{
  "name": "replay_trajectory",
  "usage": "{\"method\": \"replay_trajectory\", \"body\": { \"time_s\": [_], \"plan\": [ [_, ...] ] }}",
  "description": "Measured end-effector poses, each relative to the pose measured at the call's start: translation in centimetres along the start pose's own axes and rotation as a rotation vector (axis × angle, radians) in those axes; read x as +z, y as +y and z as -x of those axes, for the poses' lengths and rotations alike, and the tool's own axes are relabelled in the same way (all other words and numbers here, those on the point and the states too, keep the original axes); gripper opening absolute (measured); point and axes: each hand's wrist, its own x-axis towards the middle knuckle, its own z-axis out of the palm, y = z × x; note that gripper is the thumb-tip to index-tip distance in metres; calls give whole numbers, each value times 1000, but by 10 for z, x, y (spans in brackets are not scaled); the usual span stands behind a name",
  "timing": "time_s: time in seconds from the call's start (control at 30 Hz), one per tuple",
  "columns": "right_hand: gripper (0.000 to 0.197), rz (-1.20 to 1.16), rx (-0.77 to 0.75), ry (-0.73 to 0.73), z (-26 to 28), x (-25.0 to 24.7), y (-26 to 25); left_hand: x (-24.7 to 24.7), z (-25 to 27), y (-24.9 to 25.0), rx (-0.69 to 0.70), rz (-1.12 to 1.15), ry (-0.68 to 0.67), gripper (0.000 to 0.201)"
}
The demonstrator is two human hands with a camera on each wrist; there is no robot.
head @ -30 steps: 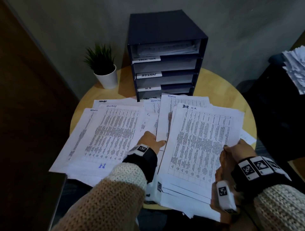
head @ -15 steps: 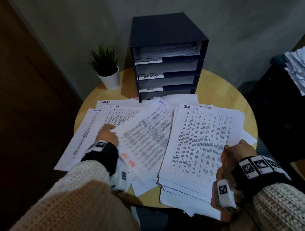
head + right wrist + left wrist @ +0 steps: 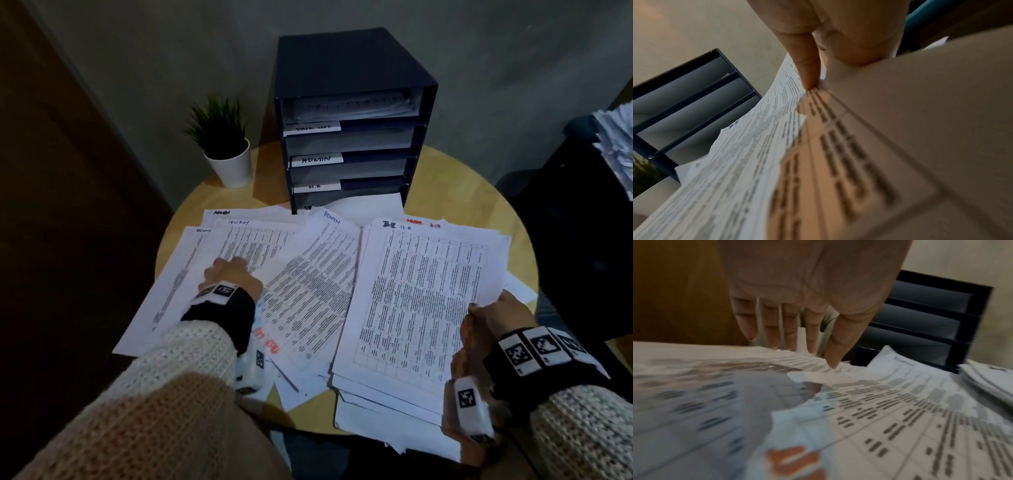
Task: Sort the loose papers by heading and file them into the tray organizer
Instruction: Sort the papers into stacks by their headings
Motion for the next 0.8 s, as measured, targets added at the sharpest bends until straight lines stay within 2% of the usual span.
{"method": "replay_trajectory", "body": {
  "time_s": [0.1, 0.23, 0.43, 0.6, 0.8],
  "plan": [
    [47, -32, 1, 13, -2, 1, 0, -1, -6, 27, 179, 130, 86, 48],
    [47, -28, -32, 18, -5, 4, -1, 1, -20, 63, 378, 361, 71, 47],
    [41, -108, -78, 7, -4, 5, -11, -2, -38, 101, 505, 480, 58, 40],
    [38, -118, -93, -11, -2, 6, -20, -5, -46, 126, 597, 343, 58, 19],
    [35, -157, -92, -32, -4, 8, -22, -16, -56, 136, 623, 128, -83, 29]
  ]
}}
